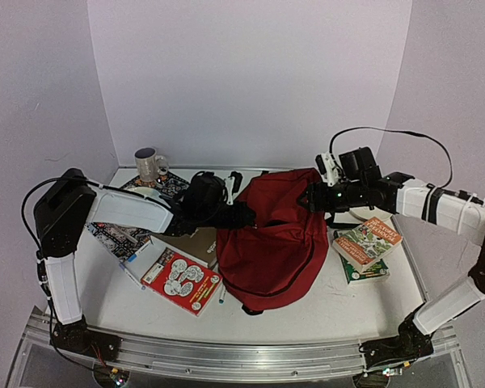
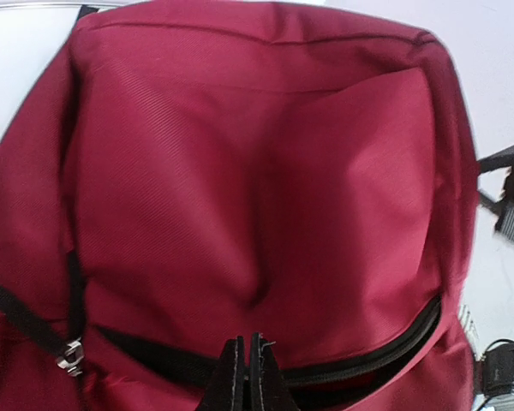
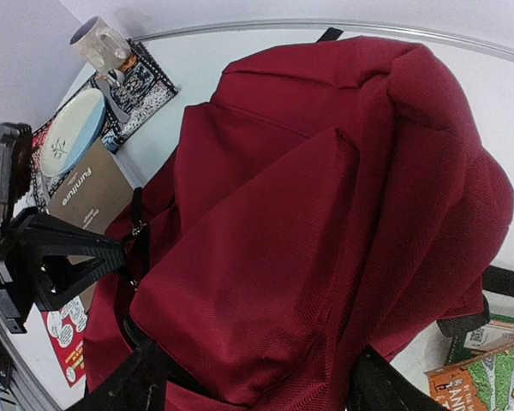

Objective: Pack the student bag
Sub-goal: Unzip the lower front pocket of the student bag, then hold the lower front pocket of the student bag.

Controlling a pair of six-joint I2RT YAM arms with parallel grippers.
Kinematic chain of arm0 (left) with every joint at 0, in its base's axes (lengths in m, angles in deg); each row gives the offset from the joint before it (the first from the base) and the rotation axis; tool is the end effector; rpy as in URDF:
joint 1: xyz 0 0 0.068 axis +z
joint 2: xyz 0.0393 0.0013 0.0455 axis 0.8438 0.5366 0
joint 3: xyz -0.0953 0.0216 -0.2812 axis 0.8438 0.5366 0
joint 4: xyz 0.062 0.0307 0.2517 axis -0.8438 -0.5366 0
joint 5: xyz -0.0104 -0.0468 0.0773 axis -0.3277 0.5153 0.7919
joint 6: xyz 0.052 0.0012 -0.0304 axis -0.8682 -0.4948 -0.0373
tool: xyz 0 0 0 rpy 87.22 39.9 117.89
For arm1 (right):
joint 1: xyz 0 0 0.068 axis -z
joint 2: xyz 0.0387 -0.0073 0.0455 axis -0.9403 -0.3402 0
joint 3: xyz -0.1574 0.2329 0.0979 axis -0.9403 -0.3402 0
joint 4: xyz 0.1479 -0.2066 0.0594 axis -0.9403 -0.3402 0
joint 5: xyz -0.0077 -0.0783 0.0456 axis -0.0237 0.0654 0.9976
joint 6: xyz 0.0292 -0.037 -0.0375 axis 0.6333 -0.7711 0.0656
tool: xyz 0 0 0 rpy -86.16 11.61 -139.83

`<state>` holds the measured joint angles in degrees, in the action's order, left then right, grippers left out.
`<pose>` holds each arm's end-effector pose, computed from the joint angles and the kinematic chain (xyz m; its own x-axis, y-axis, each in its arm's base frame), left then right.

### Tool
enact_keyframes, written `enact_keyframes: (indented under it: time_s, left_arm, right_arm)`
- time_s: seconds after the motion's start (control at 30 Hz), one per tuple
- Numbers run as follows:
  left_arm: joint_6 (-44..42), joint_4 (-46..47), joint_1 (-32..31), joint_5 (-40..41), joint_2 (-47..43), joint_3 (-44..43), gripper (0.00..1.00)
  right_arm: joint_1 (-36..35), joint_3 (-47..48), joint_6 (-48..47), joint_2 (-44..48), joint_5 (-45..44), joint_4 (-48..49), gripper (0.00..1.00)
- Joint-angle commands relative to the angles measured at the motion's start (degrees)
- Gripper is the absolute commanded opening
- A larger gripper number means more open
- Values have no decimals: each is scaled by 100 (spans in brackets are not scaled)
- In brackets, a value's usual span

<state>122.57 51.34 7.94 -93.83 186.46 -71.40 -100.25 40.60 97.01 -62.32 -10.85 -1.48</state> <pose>0.2883 -0.3478 0.2198 -0.7085 -0.0434 -0.7044 0.5173 0.6470 -0.5602 0.2914 0.1770 0.3262 -0.4788 0.1126 -0.8707 -0.4843 0.7933 0.3689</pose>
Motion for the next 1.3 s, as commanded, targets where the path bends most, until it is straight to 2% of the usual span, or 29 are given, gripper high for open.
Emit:
enact_keyframes:
  time_s: [0.0, 0.17, 0.4, 0.73, 1.07, 1.27]
  left_arm:
    - [112, 86, -40, -181, 89, -369, 0]
    - [153, 85, -40, -213, 121, -404, 0]
    - [155, 85, -40, -191, 46, -374, 0]
    - [191, 84, -40, -255, 32, -424, 0]
    - [169, 76, -40, -212, -11, -427, 0]
    - [106, 76, -39, -146, -52, -422, 0]
  right_arm:
    - [-321, 94, 18, -46, -153, -233, 74]
    - [-503, 96, -10, -92, -619, -597, 84]
    - [-664, 525, -361, 421, -1746, -1426, 90]
    - [-998, 657, -1543, -138, -728, -1499, 85]
    - [-1043, 1188, -2439, -1224, -252, -1355, 54]
    - [-1039, 1150, -2687, -1468, -300, -1363, 43]
